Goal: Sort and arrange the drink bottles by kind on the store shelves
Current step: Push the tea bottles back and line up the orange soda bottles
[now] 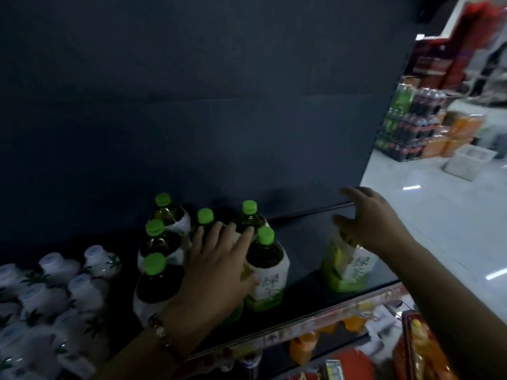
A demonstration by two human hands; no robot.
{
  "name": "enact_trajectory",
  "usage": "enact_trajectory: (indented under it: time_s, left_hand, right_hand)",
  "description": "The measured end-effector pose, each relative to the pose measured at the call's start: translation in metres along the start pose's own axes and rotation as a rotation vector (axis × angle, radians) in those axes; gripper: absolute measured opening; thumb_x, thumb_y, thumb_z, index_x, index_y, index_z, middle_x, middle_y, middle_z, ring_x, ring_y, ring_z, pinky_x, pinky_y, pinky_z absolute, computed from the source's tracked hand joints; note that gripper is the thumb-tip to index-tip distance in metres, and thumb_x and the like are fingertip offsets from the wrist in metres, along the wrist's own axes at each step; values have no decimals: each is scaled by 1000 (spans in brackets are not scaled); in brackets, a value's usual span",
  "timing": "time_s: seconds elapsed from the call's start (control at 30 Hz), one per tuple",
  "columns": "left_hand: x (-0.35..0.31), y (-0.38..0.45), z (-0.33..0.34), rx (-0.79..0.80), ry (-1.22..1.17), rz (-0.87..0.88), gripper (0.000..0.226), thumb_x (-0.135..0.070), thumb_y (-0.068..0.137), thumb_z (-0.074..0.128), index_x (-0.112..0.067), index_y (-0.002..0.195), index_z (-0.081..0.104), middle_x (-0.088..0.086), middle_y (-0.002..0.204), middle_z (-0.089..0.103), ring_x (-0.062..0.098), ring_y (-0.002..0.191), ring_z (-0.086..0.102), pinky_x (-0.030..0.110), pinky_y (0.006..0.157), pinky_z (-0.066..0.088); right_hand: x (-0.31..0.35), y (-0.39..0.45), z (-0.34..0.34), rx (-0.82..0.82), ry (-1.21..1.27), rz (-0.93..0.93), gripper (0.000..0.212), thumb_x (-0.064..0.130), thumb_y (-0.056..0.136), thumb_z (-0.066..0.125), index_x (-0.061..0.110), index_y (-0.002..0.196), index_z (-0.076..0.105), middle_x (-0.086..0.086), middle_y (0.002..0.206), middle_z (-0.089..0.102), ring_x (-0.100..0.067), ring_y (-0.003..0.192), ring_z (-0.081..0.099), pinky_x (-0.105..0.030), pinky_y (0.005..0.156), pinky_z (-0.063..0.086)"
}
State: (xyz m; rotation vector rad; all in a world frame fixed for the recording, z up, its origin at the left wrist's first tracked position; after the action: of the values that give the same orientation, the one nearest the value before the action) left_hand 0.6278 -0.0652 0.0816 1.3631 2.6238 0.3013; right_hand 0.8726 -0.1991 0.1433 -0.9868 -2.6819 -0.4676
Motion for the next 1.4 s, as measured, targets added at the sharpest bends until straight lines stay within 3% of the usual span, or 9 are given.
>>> enact_trajectory:
  time_s: [0.1,0.17,0.23,0.37,0.53,0.7,0.87,1.07,1.4]
  left_hand:
    - [-14,1,6,21,78,-56,92,-76,76,45,-31,154,24,3,150,46,32,142,30,62,115,11]
    - [-21,3,4,-8,97,-107,95,-78,78,46,-31,156,18,1,149,47,31,143,28,63,114,10]
    - [-24,5,4,-37,81,-144,96,-79,78,48,-33,156,15,-2,149,46,29,144,27,61,113,12]
    - [-23,4,6,-59,58,-178,90,-80,74,44,-32,150,35,-5,140,56,27,136,39,58,110,22]
    - [-23,4,7,-87,68,-179,87,-80,74,38,-27,144,46,1,138,57,30,134,43,60,108,27]
    - [-13,-18,-11,-189,-9,-253,77,-69,83,38,-33,152,32,4,153,41,27,148,22,53,120,-5]
    - [16,-47,-16,-235,-1,-389,75,-65,83,42,-28,148,42,7,149,44,33,143,30,62,116,20]
    - [25,-59,-6,-180,-15,-455,74,-73,88,32,-44,155,17,3,159,28,27,152,7,62,115,21]
    - [27,-63,0,-231,87,-446,76,-68,89,44,-37,156,25,-2,130,61,29,149,21,58,112,26]
  right_hand:
    - [-44,-11,23,200,111,216,82,38,84,69,21,151,26,-14,145,42,-36,126,48,-43,96,46]
    - [-52,-12,33,210,213,223,78,35,86,69,23,149,24,-17,138,50,-37,118,54,-44,88,49]
    - [-55,-6,34,176,216,186,72,35,84,70,24,144,31,-16,131,56,-37,112,57,-42,81,50]
    - [-61,8,37,148,269,121,45,39,77,74,22,114,57,-5,108,66,-29,98,63,-42,77,54]
    - [-56,31,48,94,351,82,27,52,77,72,27,83,61,2,83,68,-22,79,64,-30,63,44]
    - [-21,67,65,113,335,6,33,56,76,72,27,91,65,3,87,69,-21,84,65,-32,70,50]
    - [29,106,88,174,302,-89,42,57,78,68,23,102,65,-3,98,68,-27,91,64,-39,77,54]
    - [91,142,111,231,267,-196,46,57,82,65,16,104,63,-6,97,66,-25,82,57,-31,69,42]
    - [176,139,149,505,336,-411,43,53,80,70,17,102,64,1,93,65,-18,86,62,-33,75,52]
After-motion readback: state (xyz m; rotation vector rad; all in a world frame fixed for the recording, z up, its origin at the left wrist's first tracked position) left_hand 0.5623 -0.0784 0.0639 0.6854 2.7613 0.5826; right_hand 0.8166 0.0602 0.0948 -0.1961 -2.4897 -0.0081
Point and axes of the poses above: each hand's wrist, its own y-axis towards the middle knuckle, its own z-axis out of the palm, x = y × z, the point moved 5 cm from there along y, towards the middle knuckle
